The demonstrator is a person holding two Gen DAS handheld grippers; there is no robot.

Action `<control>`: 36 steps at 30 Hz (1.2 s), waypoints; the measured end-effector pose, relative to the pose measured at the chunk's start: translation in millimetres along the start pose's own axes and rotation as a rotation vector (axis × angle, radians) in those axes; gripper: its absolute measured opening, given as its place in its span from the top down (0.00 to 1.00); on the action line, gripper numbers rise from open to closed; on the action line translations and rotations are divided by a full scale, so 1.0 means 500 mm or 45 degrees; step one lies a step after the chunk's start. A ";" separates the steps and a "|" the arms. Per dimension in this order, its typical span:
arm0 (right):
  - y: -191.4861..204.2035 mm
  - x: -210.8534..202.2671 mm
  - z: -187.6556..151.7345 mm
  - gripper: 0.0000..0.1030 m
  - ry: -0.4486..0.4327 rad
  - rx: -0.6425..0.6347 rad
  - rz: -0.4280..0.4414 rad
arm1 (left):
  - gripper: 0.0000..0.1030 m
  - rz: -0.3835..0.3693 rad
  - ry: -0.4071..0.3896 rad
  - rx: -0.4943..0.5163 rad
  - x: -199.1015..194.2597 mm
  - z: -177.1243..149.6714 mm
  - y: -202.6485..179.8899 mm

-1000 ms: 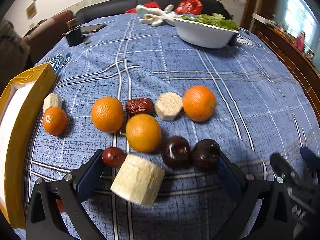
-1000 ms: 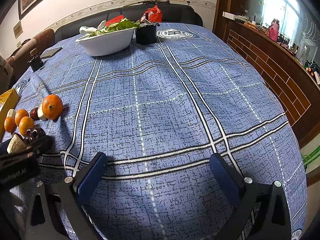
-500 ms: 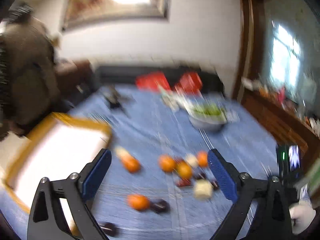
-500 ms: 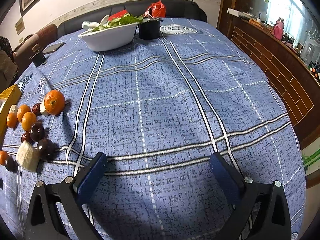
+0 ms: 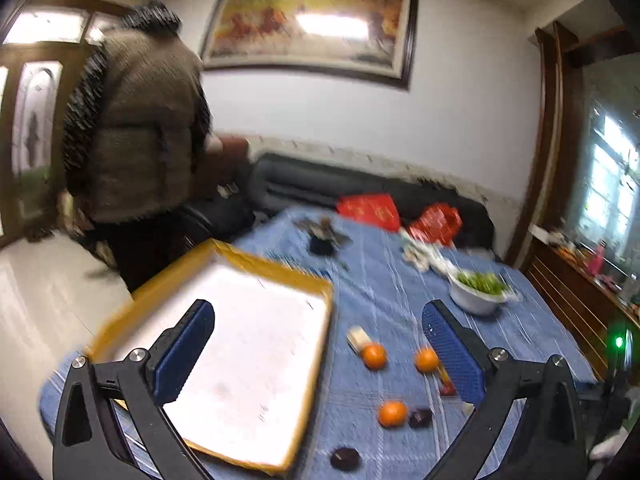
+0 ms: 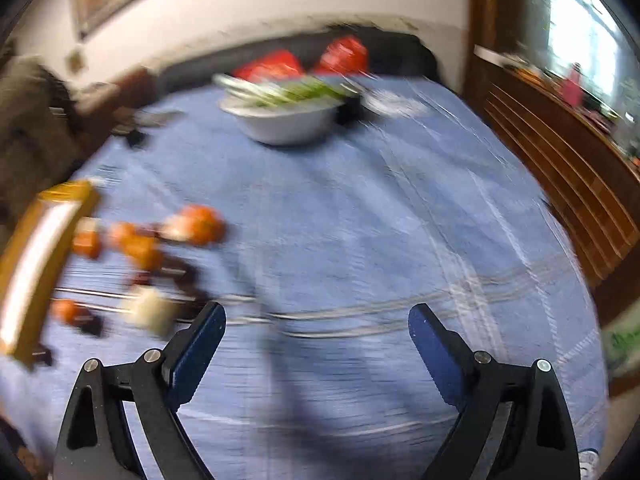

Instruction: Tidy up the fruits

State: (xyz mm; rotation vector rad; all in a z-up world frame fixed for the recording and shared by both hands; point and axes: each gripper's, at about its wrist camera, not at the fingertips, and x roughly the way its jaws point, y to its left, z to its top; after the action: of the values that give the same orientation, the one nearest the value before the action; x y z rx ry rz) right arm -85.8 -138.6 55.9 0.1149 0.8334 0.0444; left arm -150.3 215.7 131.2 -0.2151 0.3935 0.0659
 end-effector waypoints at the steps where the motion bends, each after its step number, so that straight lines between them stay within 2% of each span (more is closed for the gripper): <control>1: 0.020 -0.007 0.000 0.07 -0.011 -0.017 0.063 | 0.00 -0.029 0.046 0.000 0.016 -0.010 -0.003; 3: 0.063 -0.010 -0.005 0.11 -0.009 -0.056 0.171 | 0.00 -0.062 0.119 0.020 0.026 -0.033 -0.012; 6: 0.117 0.007 -0.014 0.31 0.035 -0.116 0.275 | 0.05 -0.103 0.217 0.040 0.050 -0.058 -0.012; 8: 0.145 0.025 -0.024 0.37 0.079 -0.143 0.326 | 0.30 -0.162 0.293 0.048 0.068 -0.071 -0.016; 11: 0.167 0.054 -0.029 0.39 0.108 -0.149 0.349 | 0.51 -0.236 0.407 0.064 0.101 -0.093 -0.033; 14: 0.181 0.082 -0.032 0.39 0.121 -0.147 0.336 | 0.51 -0.278 0.476 0.100 0.126 -0.112 -0.061; 19: 0.191 0.104 -0.033 0.39 0.122 -0.148 0.314 | 0.51 -0.263 0.537 0.227 0.168 -0.137 -0.107; 23: 0.186 0.106 -0.026 0.40 0.104 -0.147 0.302 | 0.51 -0.253 0.633 0.256 0.211 -0.161 -0.119; 27: 0.180 0.102 -0.025 0.53 0.076 -0.142 0.283 | 0.58 -0.252 0.695 0.253 0.242 -0.175 -0.120; 30: 0.169 0.104 -0.024 0.54 0.072 -0.116 0.305 | 0.58 -0.245 0.726 0.237 0.257 -0.183 -0.119; 34: 0.167 0.106 -0.023 0.54 0.064 -0.106 0.318 | 0.58 -0.234 0.715 0.224 0.263 -0.181 -0.121; 36: 0.166 0.106 -0.024 0.54 0.062 -0.104 0.322 | 0.65 -0.248 0.705 0.218 0.261 -0.179 -0.121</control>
State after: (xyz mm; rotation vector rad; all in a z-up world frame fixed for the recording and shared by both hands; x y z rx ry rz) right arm -58.6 -50.6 19.0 0.1418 0.8606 0.3198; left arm -57.0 139.7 11.7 -0.0980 0.9228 -0.2236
